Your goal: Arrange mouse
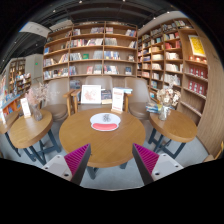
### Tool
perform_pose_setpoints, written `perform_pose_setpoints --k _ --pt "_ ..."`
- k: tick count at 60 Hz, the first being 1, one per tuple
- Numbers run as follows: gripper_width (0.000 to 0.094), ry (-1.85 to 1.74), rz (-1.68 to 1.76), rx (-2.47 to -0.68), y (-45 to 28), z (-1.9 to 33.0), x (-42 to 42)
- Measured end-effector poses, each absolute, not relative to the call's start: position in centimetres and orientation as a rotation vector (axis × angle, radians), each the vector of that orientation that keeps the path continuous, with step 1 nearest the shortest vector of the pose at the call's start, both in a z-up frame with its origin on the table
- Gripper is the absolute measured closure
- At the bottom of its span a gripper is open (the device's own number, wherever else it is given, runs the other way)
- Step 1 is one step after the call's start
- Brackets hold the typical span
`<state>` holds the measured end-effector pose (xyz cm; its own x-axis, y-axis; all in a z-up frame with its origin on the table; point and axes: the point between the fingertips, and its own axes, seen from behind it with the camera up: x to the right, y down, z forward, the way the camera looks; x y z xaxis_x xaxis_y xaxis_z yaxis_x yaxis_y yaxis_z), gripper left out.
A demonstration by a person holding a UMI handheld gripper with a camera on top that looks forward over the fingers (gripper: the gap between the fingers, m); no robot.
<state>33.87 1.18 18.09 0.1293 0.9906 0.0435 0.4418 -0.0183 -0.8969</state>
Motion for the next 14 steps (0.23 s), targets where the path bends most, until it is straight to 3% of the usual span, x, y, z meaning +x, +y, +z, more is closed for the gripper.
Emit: perform_pose_setpoints --k 14 --pt "0.0084 -1.460 0.871 -1.579 0.6 17.0 35.4"
